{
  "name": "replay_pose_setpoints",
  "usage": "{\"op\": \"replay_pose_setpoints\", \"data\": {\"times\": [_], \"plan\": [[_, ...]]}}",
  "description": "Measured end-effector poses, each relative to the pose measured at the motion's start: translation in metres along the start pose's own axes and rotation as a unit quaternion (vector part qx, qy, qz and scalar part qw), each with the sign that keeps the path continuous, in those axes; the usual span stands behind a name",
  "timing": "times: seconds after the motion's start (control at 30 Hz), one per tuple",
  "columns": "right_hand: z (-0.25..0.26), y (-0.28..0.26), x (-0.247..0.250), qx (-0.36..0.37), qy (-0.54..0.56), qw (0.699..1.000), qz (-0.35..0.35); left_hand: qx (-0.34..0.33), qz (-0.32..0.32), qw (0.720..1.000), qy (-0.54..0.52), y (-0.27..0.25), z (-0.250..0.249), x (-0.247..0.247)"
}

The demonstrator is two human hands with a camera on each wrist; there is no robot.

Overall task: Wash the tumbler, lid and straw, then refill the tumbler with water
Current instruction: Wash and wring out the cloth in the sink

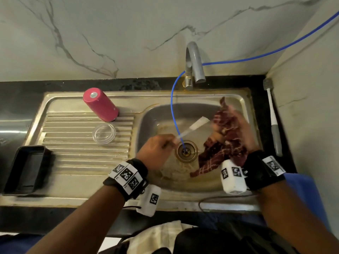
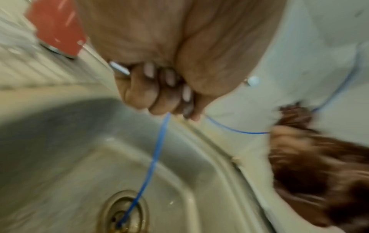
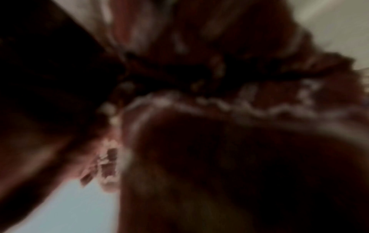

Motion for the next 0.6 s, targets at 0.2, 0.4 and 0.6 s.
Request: {"op": "replay_pose_setpoints", "data": {"times": [0.2,0.4,0.6], "plan": [[0.042,0.008,0.003,0.076,-0.044,0.995,-0.043,-0.003,-0.046,0.999,-0.025,0.0,0.024,0.014],[0.027,-0.001,-0.033,0.373,-0.535,0.749,-0.115,0.113,0.125,0.946,-0.279,0.0,-0.007,-0.03],[-0.015,0.011,-0.035,0.327,-0.716,0.616,-0.026,0.05,0.088,0.97,-0.221,-0.001,-0.026,-0.029]]}}
Point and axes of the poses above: each hand's wrist, its own y-axis towards the middle knuckle, its own x-axis out of the back of the hand, z = x × y, the point moved 5 cm from there along y, towards the middle knuckle, and after that the axes turned 10 degrees about x, right-handed, at the moved point
